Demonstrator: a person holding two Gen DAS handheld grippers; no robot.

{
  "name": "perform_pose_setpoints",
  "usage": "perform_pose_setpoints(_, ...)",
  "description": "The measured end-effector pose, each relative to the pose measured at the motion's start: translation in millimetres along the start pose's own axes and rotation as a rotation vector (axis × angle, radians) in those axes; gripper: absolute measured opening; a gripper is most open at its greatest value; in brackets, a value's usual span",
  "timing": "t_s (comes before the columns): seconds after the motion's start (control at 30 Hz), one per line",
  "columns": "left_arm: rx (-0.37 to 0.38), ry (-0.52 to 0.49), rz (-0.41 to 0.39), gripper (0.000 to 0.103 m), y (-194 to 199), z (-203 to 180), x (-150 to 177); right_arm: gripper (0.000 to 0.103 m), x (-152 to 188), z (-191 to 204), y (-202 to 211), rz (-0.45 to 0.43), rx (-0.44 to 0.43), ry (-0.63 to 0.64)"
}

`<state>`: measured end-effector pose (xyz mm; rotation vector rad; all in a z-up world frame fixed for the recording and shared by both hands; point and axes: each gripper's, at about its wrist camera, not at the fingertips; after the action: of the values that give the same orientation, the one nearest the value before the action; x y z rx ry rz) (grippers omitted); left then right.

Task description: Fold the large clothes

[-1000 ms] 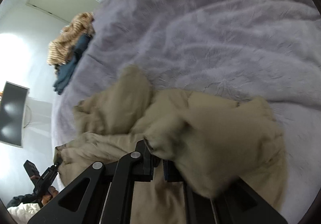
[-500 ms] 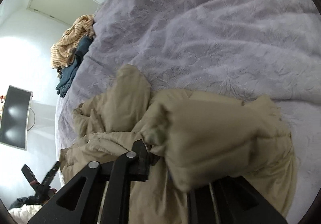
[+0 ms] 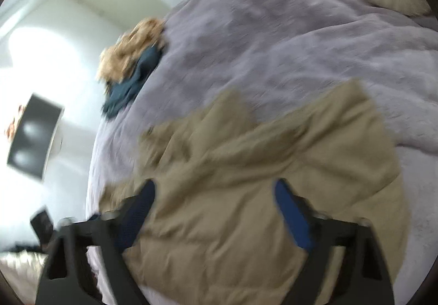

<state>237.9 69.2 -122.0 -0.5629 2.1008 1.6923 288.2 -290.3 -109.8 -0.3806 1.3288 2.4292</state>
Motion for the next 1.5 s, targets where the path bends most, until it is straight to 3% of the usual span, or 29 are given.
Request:
perform_pose_setpoints(0.03,-0.009,-0.022,0.015,0.068,-9.3,-6.5,3.8,0.017,9.4,10.2,-10.2,0.055,0.021,0.052)
perform_pose_setpoints(0.07,-0.024,-0.037,0.025,0.068,-18.7,-11.6,6.8,0.015,15.8,15.2,-19.4,0.088,0.039,0.089)
perform_pose_setpoints(0.17,-0.111,-0.072,-0.002,0.068,-47.4,-15.2,7.6,0.015,27.3,20.6,-48.4,0.125,0.104,0.175)
perform_pose_setpoints(0.27,-0.15,-0.005,-0.021,0.068,-74.7,1.2,-1.2,0.011,23.3,8.6,-67.6,0.083,0.139,0.179)
perform_pose_setpoints(0.33,-0.138,0.037,-0.024,0.068,-87.9,9.6,-5.4,0.008,17.7,-4.0,-78.9,0.064,0.108,0.131)
perform_pose_setpoints(0.5,-0.173,0.026,-0.031,0.068,-109.4,9.2,-11.2,0.003,4.9,-25.2,-96.9,0.04,0.079,0.057)
perform_pose_setpoints(0.63,-0.159,0.046,-0.013,0.068,-106.6,16.5,-19.3,0.003,-5.9,-26.4,-91.0,0.045,0.083,0.073)
perform_pose_setpoints(0.77,-0.24,0.029,-0.056,0.068,-91.7,29.2,-28.5,0.003,-20.2,-44.4,-66.7,0.004,0.18,0.077)
perform_pose_setpoints(0.83,-0.274,0.083,-0.046,0.068,-92.0,52.8,-32.1,0.003,-26.4,-68.0,-53.6,-0.014,0.233,0.037)
perform_pose_setpoints(0.97,-0.22,0.196,-0.005,0.069,-109.8,85.9,-30.4,0.002,-24.3,-110.9,-54.2,-0.01,0.207,-0.099)
perform_pose_setpoints(1.03,-0.227,0.202,-0.007,0.07,-122.0,88.6,-29.9,0.002,-23.9,-122.7,-64.7,-0.014,0.196,-0.134)
perform_pose_setpoints(1.23,-0.226,0.22,-0.018,0.07,-144.0,89.8,-33.1,0.002,-28.0,-129.8,-92.1,-0.031,0.228,-0.1)
perform_pose_setpoints(1.5,-0.241,0.216,-0.019,0.07,-155.5,86.7,-33.3,0.002,-25.4,-135.1,-97.0,-0.049,0.238,-0.123)
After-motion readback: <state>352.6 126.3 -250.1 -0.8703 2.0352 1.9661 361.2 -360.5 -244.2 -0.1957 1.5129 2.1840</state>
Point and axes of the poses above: each gripper's, at about its wrist camera, not at the fingertips, and y roughly against the way its jaws point, z to its left, x to its underside, and after that the axes turned 5 degrees about y, right-handed
